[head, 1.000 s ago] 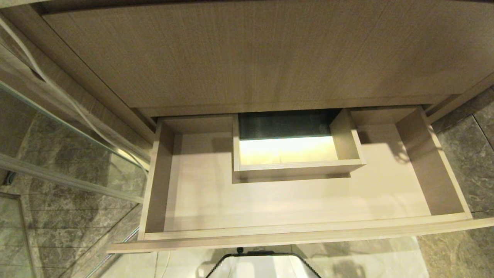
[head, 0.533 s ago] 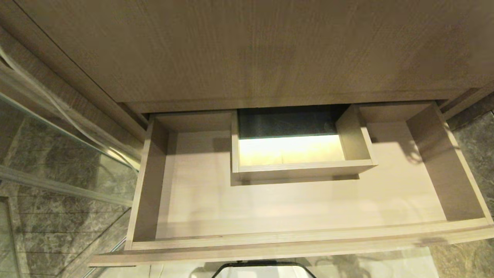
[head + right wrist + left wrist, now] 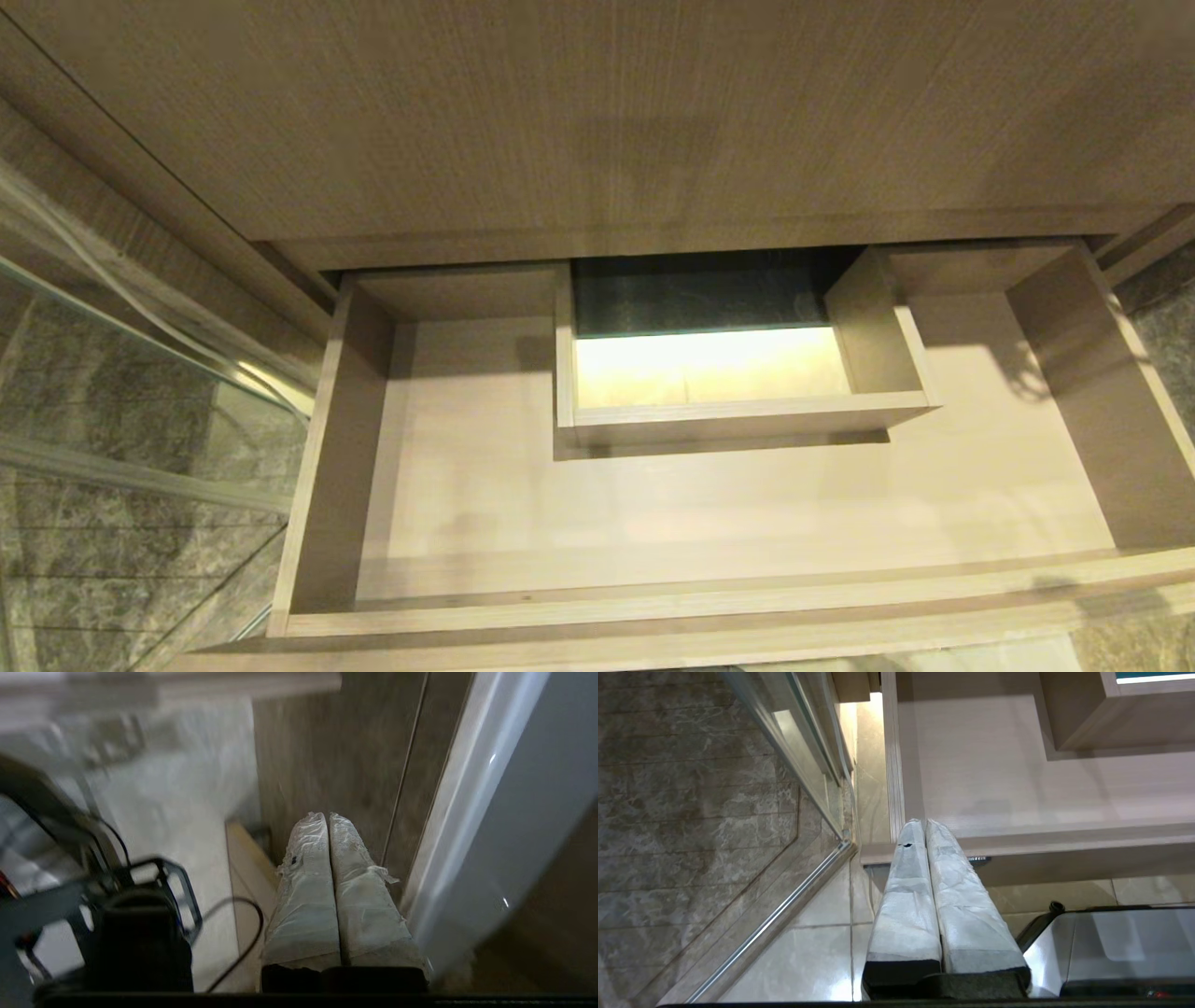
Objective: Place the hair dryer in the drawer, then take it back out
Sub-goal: Close the drawer
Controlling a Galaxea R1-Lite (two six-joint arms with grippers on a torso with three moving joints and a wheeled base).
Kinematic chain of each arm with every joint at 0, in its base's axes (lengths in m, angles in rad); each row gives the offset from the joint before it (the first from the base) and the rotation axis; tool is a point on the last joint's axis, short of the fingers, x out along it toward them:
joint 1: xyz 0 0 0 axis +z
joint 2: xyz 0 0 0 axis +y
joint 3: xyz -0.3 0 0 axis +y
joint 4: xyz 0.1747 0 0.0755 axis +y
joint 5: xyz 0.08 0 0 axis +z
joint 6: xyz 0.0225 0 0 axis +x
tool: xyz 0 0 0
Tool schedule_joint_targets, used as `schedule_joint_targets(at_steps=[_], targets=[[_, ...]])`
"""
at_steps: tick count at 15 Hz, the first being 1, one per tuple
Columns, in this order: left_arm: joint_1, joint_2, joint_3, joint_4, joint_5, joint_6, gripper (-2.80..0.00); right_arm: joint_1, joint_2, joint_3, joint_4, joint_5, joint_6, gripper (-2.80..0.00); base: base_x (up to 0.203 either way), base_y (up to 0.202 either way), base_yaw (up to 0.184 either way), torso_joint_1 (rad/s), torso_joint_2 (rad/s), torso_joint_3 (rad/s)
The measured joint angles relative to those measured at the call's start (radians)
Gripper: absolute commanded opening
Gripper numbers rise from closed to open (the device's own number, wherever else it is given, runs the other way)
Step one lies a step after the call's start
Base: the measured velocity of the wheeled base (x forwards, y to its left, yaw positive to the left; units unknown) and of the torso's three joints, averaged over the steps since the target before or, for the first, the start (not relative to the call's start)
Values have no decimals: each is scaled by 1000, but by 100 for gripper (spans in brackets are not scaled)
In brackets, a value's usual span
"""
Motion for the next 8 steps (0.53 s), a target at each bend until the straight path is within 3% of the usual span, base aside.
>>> schedule_joint_targets(at_steps=[4,8], targets=[[0,0,0,1,0,0,-280,2,74,209,-35,-38,80,-280,0,0,0,74,50,79],[0,0,0,0,0,0,-280,7,189,431,-310,-23,148,-280,0,0,0,13,13,45]])
